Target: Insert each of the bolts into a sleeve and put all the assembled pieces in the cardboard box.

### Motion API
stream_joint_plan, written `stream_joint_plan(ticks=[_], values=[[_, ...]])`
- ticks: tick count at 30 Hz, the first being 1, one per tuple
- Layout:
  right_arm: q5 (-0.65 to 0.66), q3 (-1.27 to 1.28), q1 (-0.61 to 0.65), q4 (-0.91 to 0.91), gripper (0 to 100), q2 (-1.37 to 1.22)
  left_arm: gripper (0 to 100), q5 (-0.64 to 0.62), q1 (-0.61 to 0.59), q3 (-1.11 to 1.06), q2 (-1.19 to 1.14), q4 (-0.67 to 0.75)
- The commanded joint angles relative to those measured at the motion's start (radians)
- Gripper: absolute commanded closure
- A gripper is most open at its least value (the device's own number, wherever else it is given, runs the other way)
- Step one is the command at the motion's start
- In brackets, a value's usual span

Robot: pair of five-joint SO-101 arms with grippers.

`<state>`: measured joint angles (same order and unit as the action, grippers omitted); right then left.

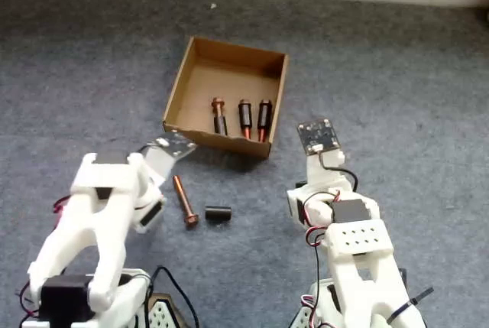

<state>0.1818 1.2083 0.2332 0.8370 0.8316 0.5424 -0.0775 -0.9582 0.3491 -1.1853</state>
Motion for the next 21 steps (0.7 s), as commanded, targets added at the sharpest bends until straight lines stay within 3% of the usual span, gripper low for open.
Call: stream_joint_plan(ticks=[1, 6, 12, 17, 21], values=[[0.017, -0.013, -0.002, -0.019, 99.4, 0.031, 88, -0.123, 0.140, 0.004, 0.048, 0.051], [0.018, -0.013, -0.002, -0.019, 99.4, 0.031, 88, -0.270, 0.257, 0.021, 0.079, 0.193], [0.018, -0.013, -0.002, -0.019, 99.4, 0.030, 87, -0.311, 0.272, 0.145, 0.156, 0.107], [0.021, -0.013, -0.002, -0.019, 99.4, 0.030, 87, -0.115, 0.263, 0.274, 0.188, -0.095], [0.021, -0.013, -0.002, -0.019, 99.4, 0.030, 87, 0.087, 0.180, 0.384, 0.159, -0.209]])
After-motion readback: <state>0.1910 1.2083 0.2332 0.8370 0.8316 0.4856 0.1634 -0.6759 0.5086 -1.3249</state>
